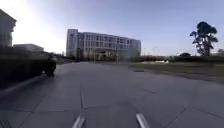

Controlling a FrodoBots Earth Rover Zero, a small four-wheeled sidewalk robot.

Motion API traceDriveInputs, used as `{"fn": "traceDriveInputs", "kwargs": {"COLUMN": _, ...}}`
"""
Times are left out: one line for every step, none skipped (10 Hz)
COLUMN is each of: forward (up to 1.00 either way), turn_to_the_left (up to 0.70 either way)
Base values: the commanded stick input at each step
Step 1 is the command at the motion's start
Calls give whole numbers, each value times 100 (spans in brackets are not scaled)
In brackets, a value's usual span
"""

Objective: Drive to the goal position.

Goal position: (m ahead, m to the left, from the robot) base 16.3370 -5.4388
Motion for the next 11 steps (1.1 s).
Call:
{"fn": "traceDriveInputs", "kwargs": {"forward": 45, "turn_to_the_left": 0}}
{"fn": "traceDriveInputs", "kwargs": {"forward": 45, "turn_to_the_left": 0}}
{"fn": "traceDriveInputs", "kwargs": {"forward": 45, "turn_to_the_left": 0}}
{"fn": "traceDriveInputs", "kwargs": {"forward": 45, "turn_to_the_left": 0}}
{"fn": "traceDriveInputs", "kwargs": {"forward": 45, "turn_to_the_left": 0}}
{"fn": "traceDriveInputs", "kwargs": {"forward": 45, "turn_to_the_left": 0}}
{"fn": "traceDriveInputs", "kwargs": {"forward": 45, "turn_to_the_left": 0}}
{"fn": "traceDriveInputs", "kwargs": {"forward": 45, "turn_to_the_left": 0}}
{"fn": "traceDriveInputs", "kwargs": {"forward": 45, "turn_to_the_left": 0}}
{"fn": "traceDriveInputs", "kwargs": {"forward": 45, "turn_to_the_left": 0}}
{"fn": "traceDriveInputs", "kwargs": {"forward": 45, "turn_to_the_left": 1}}
